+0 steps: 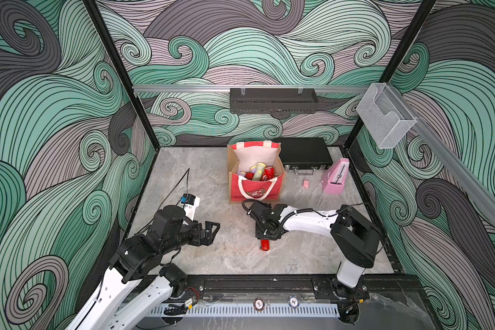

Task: Put the flashlights into the tote bags
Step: Pick up the flashlight from the center of the board.

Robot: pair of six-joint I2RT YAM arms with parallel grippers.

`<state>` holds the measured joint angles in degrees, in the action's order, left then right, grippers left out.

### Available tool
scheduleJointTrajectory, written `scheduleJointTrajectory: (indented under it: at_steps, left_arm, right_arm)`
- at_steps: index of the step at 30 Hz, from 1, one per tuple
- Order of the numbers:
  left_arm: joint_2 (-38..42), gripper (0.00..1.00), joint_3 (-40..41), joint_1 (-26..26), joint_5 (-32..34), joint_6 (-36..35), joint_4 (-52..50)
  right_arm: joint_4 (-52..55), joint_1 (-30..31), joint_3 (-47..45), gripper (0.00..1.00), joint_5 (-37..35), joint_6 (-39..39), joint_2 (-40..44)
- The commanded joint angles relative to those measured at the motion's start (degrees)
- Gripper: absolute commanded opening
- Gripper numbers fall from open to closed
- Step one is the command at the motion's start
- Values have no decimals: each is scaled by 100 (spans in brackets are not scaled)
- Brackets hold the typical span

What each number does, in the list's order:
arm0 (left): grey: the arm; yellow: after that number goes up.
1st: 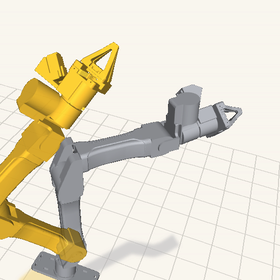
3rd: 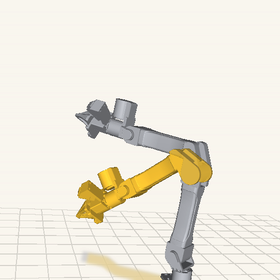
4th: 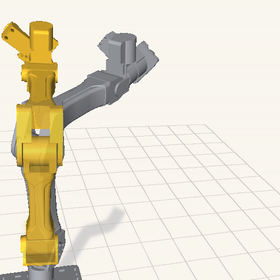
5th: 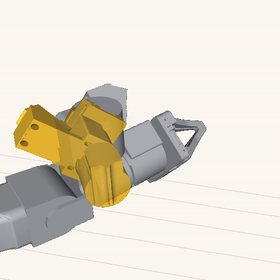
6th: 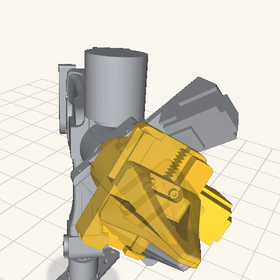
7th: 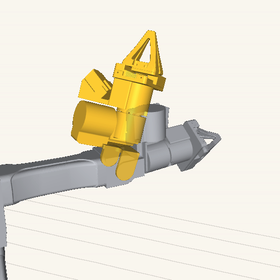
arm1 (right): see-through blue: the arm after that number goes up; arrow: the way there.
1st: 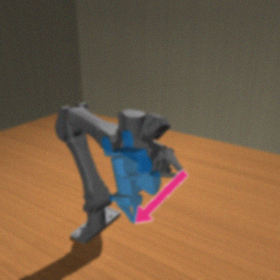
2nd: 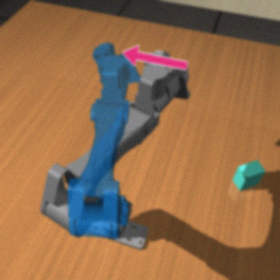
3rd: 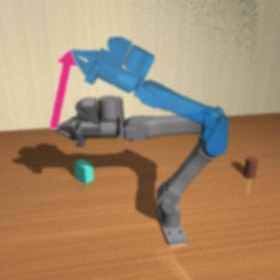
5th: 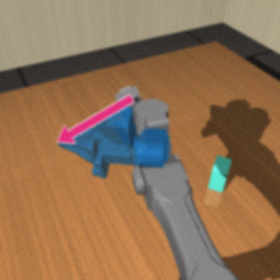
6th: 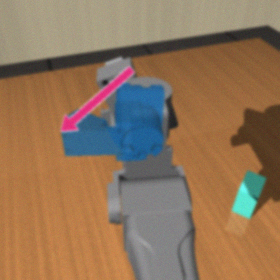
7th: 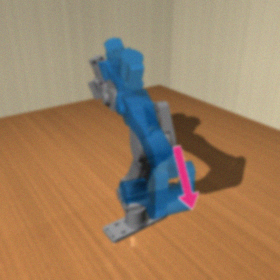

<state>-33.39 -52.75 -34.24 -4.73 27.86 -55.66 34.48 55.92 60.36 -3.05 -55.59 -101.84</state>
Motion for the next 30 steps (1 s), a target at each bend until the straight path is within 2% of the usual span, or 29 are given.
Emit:
scheduleJointTrajectory:
  at_steps: [1,10,18,30]
  left_arm:
    - [34,99,-148,7,-54,-39,101]
    - [66,99,-120,9,-123,-51,95]
    - [-43,99,-78,12,-168,-35,331]
    - [-397,99,41,13,-373,-48,1086]
  right_arm:
    - [498,13,-226,30,-169,-152,-23]
    - [781,230,-178,13,-497,27,377]
    - [986,605,-262,1,-943,176,1195]
    - [2207,982,738,0,-2169,518,2625]
